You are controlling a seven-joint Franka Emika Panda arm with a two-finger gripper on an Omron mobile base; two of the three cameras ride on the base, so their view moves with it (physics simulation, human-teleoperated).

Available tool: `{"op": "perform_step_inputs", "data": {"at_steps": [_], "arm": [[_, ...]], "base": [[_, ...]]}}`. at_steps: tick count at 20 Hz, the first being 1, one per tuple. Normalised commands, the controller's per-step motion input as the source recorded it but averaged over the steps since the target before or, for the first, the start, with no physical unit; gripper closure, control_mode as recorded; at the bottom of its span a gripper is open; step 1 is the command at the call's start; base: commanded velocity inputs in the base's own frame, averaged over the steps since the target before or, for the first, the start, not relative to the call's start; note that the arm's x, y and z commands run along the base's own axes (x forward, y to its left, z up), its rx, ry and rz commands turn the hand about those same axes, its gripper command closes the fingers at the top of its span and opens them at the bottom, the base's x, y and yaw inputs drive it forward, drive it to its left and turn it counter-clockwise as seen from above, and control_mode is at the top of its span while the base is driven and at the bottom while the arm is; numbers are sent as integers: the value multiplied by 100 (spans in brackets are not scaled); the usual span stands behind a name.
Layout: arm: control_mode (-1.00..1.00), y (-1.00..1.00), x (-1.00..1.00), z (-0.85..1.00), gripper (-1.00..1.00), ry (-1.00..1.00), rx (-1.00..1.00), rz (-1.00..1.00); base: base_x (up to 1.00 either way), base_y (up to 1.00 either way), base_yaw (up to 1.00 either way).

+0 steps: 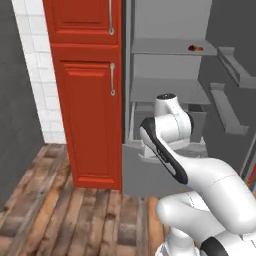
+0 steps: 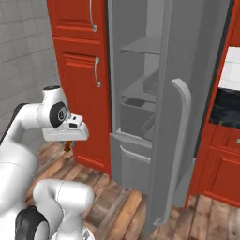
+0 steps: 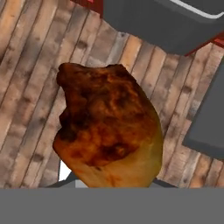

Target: Place the chicken drumstick on the counter behind the older chicken drumstick on the same shelf of the fridge to maintain FIFO order. Close the fridge door when finished.

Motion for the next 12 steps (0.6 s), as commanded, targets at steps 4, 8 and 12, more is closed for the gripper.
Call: {"op": "perform_step_inputs", "data": {"at_steps": [4,8,12], "arm": [[100,0,0,0,100,0,0,0],[100,0,0,0,100,0,0,0],[100,0,0,0,100,0,0,0]], "base": [[92,46,-54],[83,62,-36],[65,75,-14]]}}
